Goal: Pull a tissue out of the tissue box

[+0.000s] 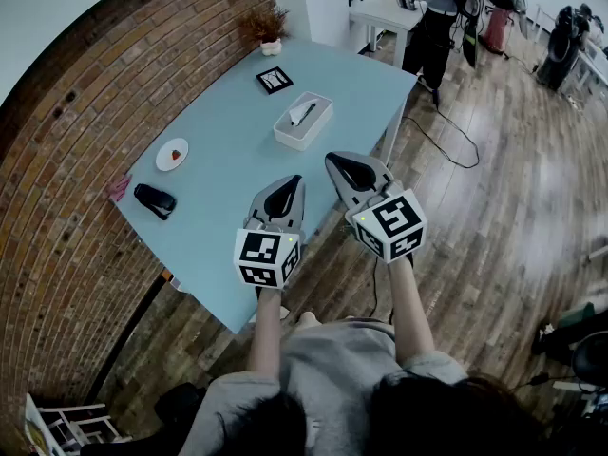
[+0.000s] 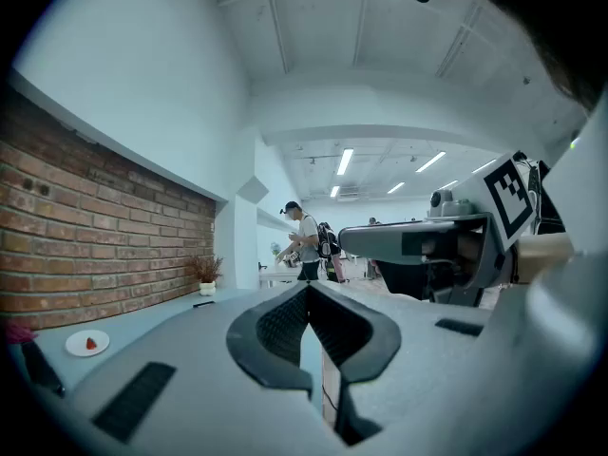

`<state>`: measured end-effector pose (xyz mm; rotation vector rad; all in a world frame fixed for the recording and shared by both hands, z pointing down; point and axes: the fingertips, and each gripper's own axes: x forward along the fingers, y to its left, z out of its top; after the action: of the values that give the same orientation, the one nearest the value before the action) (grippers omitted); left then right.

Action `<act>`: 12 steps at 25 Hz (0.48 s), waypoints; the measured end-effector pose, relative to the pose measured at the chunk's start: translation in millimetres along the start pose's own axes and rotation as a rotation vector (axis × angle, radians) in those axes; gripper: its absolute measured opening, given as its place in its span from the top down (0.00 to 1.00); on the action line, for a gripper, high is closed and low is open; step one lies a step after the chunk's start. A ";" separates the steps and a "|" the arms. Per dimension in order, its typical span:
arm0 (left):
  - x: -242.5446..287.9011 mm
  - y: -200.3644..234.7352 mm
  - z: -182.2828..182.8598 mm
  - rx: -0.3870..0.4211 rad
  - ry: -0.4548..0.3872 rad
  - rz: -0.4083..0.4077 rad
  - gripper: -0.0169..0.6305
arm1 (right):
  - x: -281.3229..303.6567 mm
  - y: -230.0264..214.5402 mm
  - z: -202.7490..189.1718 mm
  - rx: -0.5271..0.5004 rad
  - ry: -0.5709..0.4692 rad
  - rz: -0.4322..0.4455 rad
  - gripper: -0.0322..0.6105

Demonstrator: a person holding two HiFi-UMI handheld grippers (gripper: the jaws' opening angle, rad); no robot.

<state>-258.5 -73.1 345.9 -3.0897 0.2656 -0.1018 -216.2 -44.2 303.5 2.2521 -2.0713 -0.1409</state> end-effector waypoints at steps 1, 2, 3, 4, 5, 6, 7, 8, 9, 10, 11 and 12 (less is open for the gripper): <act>0.3 -0.7 0.5 -0.001 -0.001 0.001 0.97 | -1.1 -0.7 -0.2 -0.001 0.000 0.001 0.95; 0.7 -1.3 0.9 -0.002 -0.002 0.002 0.97 | -2.2 -1.3 -0.4 -0.002 0.000 0.001 0.95; 1.0 -2.1 1.3 -0.001 -0.002 0.004 0.97 | -3.4 -2.1 -0.8 -0.003 0.002 0.002 0.95; 1.3 -2.9 1.6 0.000 -0.002 0.006 0.97 | -4.5 -2.8 -1.4 -0.004 0.004 0.002 0.95; 1.8 -3.8 2.0 0.001 -0.001 0.008 0.97 | -5.6 -3.7 -1.9 -0.004 0.006 0.003 0.95; 2.5 -4.8 2.5 0.002 0.000 0.010 0.97 | -6.9 -4.6 -2.3 -0.005 0.010 0.004 0.95; 3.2 -6.1 3.1 0.003 0.002 0.011 0.97 | -8.5 -5.4 -2.7 -0.007 0.013 0.006 0.95; 3.8 -7.6 3.7 0.005 0.003 0.014 0.97 | -10.6 -6.1 -3.0 -0.010 0.016 0.009 0.95; 4.0 -9.6 4.4 0.007 0.004 0.017 0.97 | -13.6 -6.8 -3.6 -0.013 0.018 0.011 0.95; 4.1 -11.7 5.3 0.007 0.003 0.022 0.97 | -17.0 -8.0 -4.5 -0.013 0.017 0.013 0.95; 4.1 -13.3 6.2 0.007 0.000 0.029 0.97 | -20.5 -10.2 -5.7 -0.008 0.014 0.013 0.95; 4.6 -14.2 7.2 0.005 -0.003 0.037 0.97 | -23.3 -13.3 -7.0 0.003 0.009 0.008 0.95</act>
<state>-251.1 -59.7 339.7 -3.0779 0.3218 -0.0962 -204.1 -19.9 309.2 2.2417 -2.0771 -0.1275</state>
